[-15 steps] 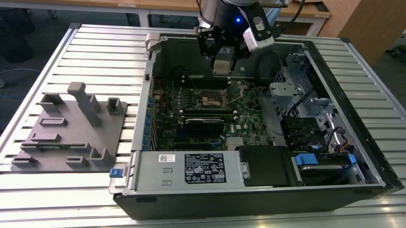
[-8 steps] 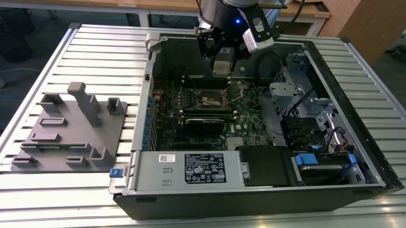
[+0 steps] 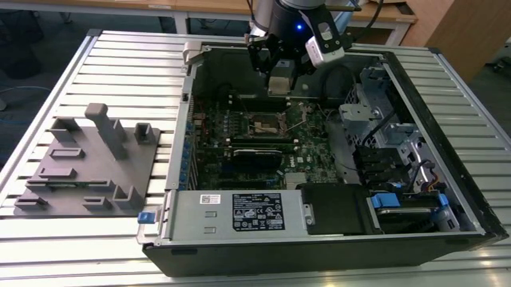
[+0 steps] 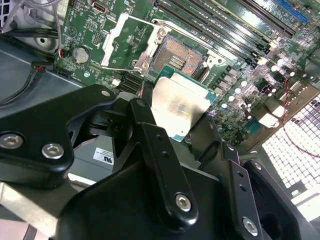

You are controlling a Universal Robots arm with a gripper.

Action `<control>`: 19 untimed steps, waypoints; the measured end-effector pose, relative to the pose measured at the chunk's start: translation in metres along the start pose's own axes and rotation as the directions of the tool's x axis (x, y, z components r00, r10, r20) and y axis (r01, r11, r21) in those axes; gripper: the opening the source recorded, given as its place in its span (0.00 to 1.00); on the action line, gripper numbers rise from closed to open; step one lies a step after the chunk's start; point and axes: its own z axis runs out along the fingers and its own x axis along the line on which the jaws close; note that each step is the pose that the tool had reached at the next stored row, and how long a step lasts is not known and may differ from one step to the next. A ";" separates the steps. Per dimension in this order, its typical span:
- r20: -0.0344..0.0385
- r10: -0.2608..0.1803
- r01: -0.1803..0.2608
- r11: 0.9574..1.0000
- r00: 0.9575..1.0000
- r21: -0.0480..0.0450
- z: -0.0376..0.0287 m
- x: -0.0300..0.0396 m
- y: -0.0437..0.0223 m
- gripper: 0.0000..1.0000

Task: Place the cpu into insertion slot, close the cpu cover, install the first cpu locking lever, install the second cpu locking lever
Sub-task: 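Place the cpu into insertion slot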

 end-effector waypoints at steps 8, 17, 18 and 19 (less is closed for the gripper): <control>0.000 0.000 0.000 1.000 1.000 0.000 0.0079 -0.0002 -0.0007 0.54; 0.000 0.000 0.000 1.000 1.000 0.000 0.0130 -0.0002 -0.0012 0.54; 0.000 0.000 0.000 1.000 1.000 0.000 0.0131 -0.0002 -0.0012 0.54; 0.000 0.000 0.000 1.000 1.000 0.000 0.0131 -0.0003 -0.0012 0.54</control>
